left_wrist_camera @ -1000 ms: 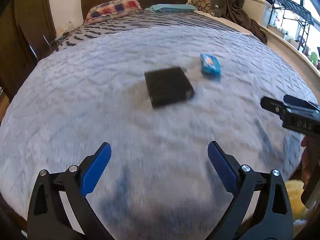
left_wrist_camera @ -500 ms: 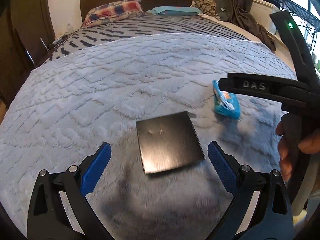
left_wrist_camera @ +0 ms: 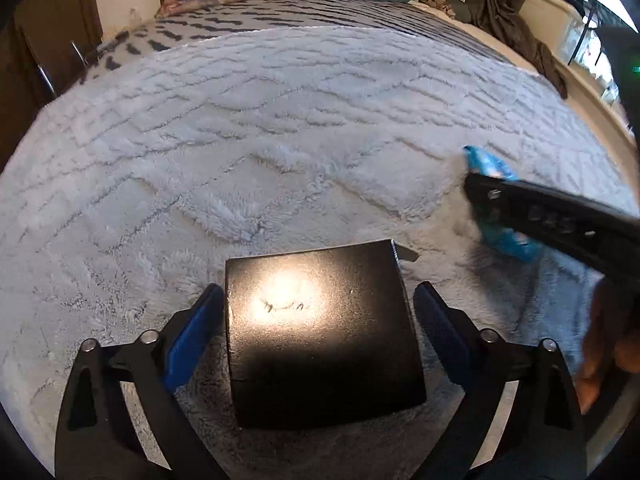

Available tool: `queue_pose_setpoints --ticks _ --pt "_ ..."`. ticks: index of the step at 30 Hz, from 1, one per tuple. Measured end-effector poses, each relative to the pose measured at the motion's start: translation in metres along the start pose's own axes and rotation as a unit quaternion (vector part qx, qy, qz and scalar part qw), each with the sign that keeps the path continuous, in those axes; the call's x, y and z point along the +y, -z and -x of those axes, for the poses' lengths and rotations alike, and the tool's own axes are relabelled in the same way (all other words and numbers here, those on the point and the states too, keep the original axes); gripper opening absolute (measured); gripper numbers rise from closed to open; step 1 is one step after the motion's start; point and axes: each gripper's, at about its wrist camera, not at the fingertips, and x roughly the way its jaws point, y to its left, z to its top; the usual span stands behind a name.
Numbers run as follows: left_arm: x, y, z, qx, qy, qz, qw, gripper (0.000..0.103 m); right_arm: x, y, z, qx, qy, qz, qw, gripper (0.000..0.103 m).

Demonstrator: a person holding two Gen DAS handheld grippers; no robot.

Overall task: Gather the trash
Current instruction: 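Grasp the black box with the left gripper while the right gripper grasps the blue wipes pack, then lower the black box and wipes pack into the dark bin and open both grippers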

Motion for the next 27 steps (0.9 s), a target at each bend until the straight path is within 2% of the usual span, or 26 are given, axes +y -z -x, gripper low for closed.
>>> queue_pose_setpoints --ticks 2,4,11,20,24,27 --pt "-0.002 0.003 0.002 -0.005 -0.006 -0.006 1.0000 0.082 -0.003 0.003 0.006 -0.003 0.001 0.005 1.000 0.042" --pt "-0.002 0.006 0.008 -0.007 -0.002 -0.007 0.9999 0.068 -0.006 0.006 0.012 -0.006 0.003 0.009 1.000 0.042" --pt "0.001 0.021 0.042 -0.022 0.000 -0.014 0.9997 0.068 -0.008 0.033 0.054 -0.025 -0.004 0.029 0.999 0.041" --pt "0.003 0.061 0.142 -0.097 0.004 -0.030 0.9949 0.068 0.006 0.093 0.154 -0.093 -0.029 0.059 0.993 0.041" --pt "0.000 0.094 0.188 -0.130 0.004 -0.041 0.9907 0.068 0.014 0.133 0.204 -0.133 -0.024 0.076 0.988 0.041" --pt "-0.003 0.130 0.212 -0.145 0.007 -0.050 0.9882 0.068 0.015 0.160 0.227 -0.149 -0.027 0.079 0.985 0.041"
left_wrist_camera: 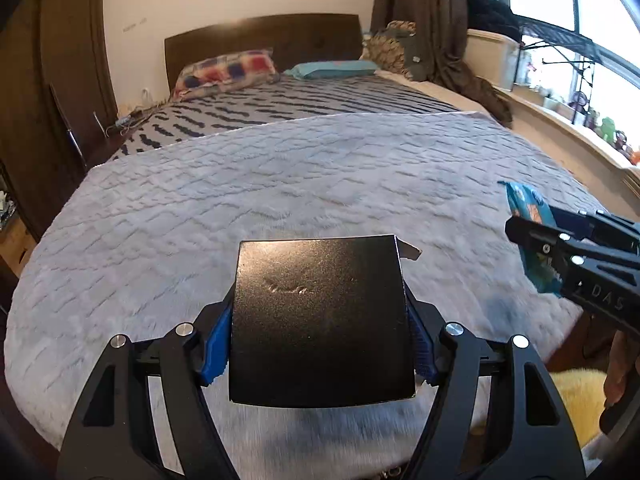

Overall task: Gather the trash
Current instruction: 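Lower the black box and wipes pack into the dark bin and open both grippers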

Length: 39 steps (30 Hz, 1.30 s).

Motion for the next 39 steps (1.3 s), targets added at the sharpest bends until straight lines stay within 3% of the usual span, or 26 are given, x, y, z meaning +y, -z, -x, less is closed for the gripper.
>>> queue_pose_setpoints --ticks 6,15,27,39 --pt "-0.010 0.053 0.039 0.000 0.018 -0.001 0.9998 0.068 0.006 0.048 0.042 -0.004 -0.006 -0.011 1.000 0.041" --pt "-0.029 0.132 0.054 0.034 0.035 0.000 0.9988 0.068 0.012 0.126 0.052 0.039 -0.008 -0.022 0.999 0.042" --pt "-0.038 0.216 0.011 0.138 0.044 0.003 0.9894 0.068 0.024 0.203 0.017 0.138 -0.012 -0.012 0.990 0.042" --pt "-0.040 0.274 -0.053 0.247 0.068 0.006 0.9667 0.068 0.029 0.259 -0.051 0.249 -0.034 -0.031 0.967 0.041"
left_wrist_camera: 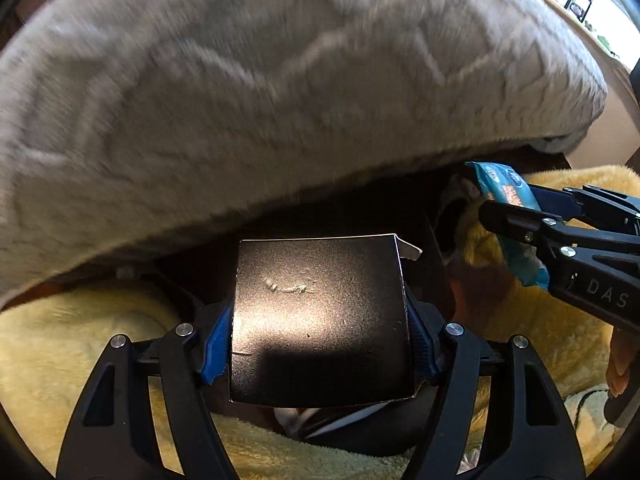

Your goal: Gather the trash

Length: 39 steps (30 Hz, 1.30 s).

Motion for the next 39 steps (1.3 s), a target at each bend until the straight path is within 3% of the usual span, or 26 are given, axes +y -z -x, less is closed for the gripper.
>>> queue_pose_setpoints --ticks 8,15,17,19,21,26,28,32,39 --pt "0.004 -0.004 -0.034 0.038 0.016 0.003 0.9992 0.068 -0.008 -0.001 -0.034 0.034 -0.017 -0.024 0.999 0.042" --pt "0.010 -0.011 -0.045 0.053 0.020 0.016 0.9983 0.068 -0.010 -0.013 -0.036 0.034 -0.018 -0.029 0.999 0.045" --pt "0.008 -0.016 -0.047 0.055 0.018 0.016 0.9982 0.068 -0.012 -0.017 -0.032 0.031 -0.018 -0.029 0.999 0.047" --pt "0.004 -0.022 -0.042 0.052 0.014 0.013 0.9985 0.074 -0.016 -0.021 -0.025 0.025 -0.018 -0.030 0.999 0.057" --pt "0.001 -0.026 -0.034 0.045 0.011 0.010 0.9989 0.077 -0.013 -0.021 -0.019 0.016 -0.016 -0.031 0.999 0.059" --pt "-0.004 -0.028 -0.007 0.014 -0.002 0.006 0.9999 0.085 -0.015 -0.023 0.012 -0.024 -0.008 -0.035 0.999 0.065" --pt "-0.007 -0.030 0.010 -0.007 -0.012 0.003 0.9999 0.089 -0.018 -0.022 0.032 -0.050 -0.005 -0.039 0.998 0.081" --pt "-0.006 -0.033 0.049 -0.056 -0.025 0.008 0.9981 0.095 -0.021 -0.021 0.068 -0.098 0.012 -0.036 0.994 0.099" --pt "0.008 -0.025 0.133 -0.160 -0.046 0.024 0.9857 0.095 -0.015 -0.021 0.143 -0.188 0.064 -0.028 0.980 0.100"
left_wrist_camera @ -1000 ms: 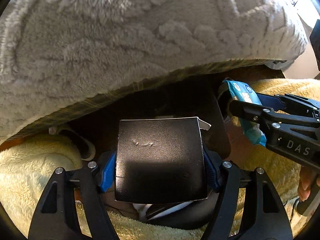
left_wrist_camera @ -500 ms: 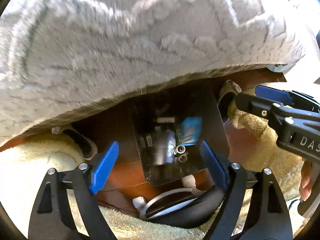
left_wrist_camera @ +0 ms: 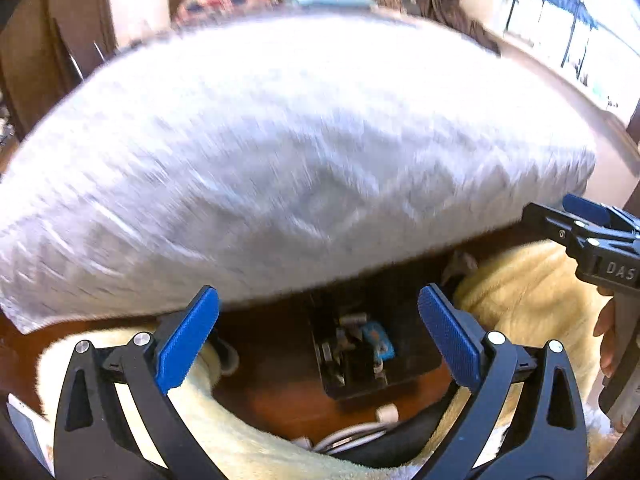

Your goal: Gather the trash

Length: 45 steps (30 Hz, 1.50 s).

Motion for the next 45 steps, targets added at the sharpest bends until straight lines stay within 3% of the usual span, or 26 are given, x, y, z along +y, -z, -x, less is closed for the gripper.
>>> queue_pose_setpoints --ticks 6,12,15,26,45 --pt "0.009 -0.025 0.063 -0.093 -0.021 0.021 0.9952 0.095 0.004 -0.020 0.062 -0.100 0.032 0.023 0.994 0.099" --pt "0.001 -0.038 0.107 -0.162 -0.021 0.024 0.9862 0.095 -0.002 -0.031 0.114 -0.189 0.012 -0.018 0.982 0.100" --pt "-0.003 -0.042 0.123 -0.186 -0.026 0.019 0.9820 0.095 -0.001 -0.033 0.128 -0.227 0.026 -0.017 0.973 0.100" --pt "-0.011 -0.044 0.156 -0.223 -0.042 0.016 0.9738 0.095 0.007 -0.042 0.150 -0.255 0.050 0.000 0.966 0.099" --pt "-0.011 -0.043 0.174 -0.252 -0.043 0.013 0.9666 0.095 0.015 -0.041 0.161 -0.269 0.034 0.007 0.962 0.099"
